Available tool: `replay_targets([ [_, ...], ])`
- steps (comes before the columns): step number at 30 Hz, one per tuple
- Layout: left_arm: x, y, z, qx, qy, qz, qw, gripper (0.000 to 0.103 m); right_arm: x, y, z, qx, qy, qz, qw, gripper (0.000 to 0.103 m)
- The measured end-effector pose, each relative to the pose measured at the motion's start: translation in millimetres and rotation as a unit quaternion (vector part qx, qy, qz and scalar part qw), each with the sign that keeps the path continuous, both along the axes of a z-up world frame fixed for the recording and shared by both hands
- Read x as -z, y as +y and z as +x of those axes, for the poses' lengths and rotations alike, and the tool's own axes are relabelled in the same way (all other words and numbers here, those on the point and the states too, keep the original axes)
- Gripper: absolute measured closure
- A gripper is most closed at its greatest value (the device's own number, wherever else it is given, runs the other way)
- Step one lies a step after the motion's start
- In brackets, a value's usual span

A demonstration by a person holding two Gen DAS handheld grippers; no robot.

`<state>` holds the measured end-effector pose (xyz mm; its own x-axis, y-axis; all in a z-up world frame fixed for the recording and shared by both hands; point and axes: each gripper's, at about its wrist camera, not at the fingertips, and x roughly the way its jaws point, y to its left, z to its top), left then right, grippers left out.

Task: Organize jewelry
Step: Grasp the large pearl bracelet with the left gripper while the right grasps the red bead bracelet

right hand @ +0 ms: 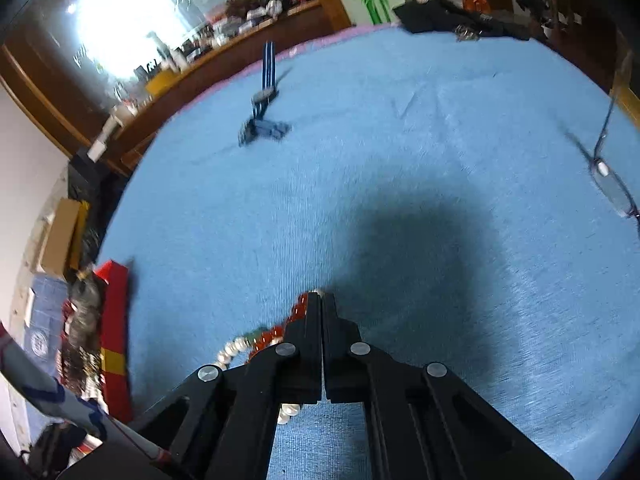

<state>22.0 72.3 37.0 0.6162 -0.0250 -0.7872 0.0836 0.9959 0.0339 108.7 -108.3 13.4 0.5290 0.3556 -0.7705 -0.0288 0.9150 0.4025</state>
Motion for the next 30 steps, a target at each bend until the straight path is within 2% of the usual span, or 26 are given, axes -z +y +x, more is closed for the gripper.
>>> replay_targets([
  [3,10.9,-8.2,22.3,0.008,0.035,-0.029,0.999,0.063,-3.6,-7.0,-2.0,-0.009,0.001,0.015,1.0,0.102],
  [7,22.0,-14.8,48.2,0.012,0.072,-0.071,0.9948,0.061,7.2,-3.6,5.4,-0.023,0.036,0.033,0.999,0.1],
  [12,36.2,-29.7,71.7,0.013,0.096,-0.068,0.993,0.06,1.9,2.9,1.8,-0.029,0.027,0.032,0.999,0.097],
  [14,37.5,-37.1,75.8,0.014,0.088,-0.047,0.9949,0.06,1.6,0.8,1.8,-0.027,0.027,0.037,0.999,0.09],
  [15,37.5,-38.5,76.4,0.014,0.085,-0.042,0.9954,0.063,1.6,-0.8,1.8,-0.023,0.027,0.039,0.999,0.084],
  [16,37.8,-39.1,76.1,0.009,0.079,-0.033,0.9962,0.076,1.2,-1.7,1.9,-0.022,0.027,0.041,0.999,0.078],
  [17,37.9,-38.6,75.2,0.007,0.075,-0.025,0.9968,0.083,0.8,-1.5,1.9,-0.023,0.027,0.041,0.999,0.074],
  [18,38.3,-37.9,72.9,0.009,0.071,-0.02,0.9972,0.094,0.1,-0.3,1.4,-0.023,0.026,0.038,0.999,0.069],
  [30,37.5,-23.1,55.5,0.012,0.048,-0.019,0.9986,0.094,13.0,29.3,3.5,-0.049,0.047,0.031,0.997,0.069],
])
